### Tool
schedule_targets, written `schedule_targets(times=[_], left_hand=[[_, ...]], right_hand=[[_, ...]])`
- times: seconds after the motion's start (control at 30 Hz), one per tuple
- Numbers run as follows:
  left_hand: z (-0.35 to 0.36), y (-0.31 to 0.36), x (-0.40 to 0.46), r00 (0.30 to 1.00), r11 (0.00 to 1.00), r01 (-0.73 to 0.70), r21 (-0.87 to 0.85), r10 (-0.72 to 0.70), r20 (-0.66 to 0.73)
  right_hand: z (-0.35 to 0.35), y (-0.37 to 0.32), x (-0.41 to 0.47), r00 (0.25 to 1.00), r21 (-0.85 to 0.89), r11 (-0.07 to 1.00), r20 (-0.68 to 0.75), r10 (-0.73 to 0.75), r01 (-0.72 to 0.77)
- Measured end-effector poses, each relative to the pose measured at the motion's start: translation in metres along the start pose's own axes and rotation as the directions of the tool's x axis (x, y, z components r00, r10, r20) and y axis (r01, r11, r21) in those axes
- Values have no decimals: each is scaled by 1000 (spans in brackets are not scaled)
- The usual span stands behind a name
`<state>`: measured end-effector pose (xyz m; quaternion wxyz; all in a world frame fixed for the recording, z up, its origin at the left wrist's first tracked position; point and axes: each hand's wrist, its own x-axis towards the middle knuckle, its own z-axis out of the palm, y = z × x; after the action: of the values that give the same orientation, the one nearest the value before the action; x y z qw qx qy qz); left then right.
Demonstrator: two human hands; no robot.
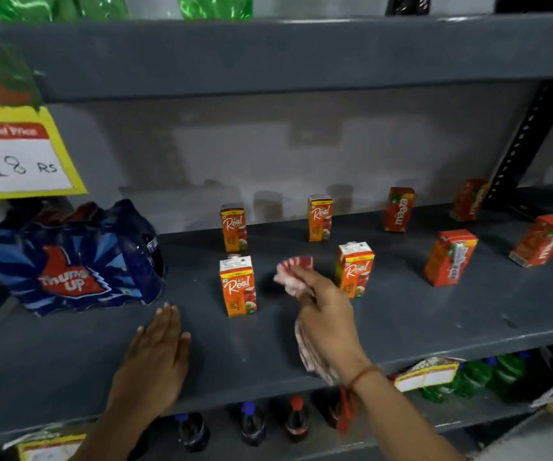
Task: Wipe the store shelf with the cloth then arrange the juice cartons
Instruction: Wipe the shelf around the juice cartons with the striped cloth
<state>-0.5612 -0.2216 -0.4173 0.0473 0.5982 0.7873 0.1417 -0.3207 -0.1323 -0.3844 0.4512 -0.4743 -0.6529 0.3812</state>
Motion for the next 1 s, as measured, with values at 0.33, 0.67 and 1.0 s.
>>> schedule_targets(times=[0.33,0.67,1.0], left_hand=[[-5,10,10,998,997,63,42,-62,-26],[-2,13,10,997,993,73,93,-72,-17],[5,2,1,997,998,9,60,-5,-73]], right_hand=[[66,9,179,987,-585,811,119,106,-16],[62,5,174,919,-751,650,330,217,117],[37,9,70,961,-729,666,269,66,158]])
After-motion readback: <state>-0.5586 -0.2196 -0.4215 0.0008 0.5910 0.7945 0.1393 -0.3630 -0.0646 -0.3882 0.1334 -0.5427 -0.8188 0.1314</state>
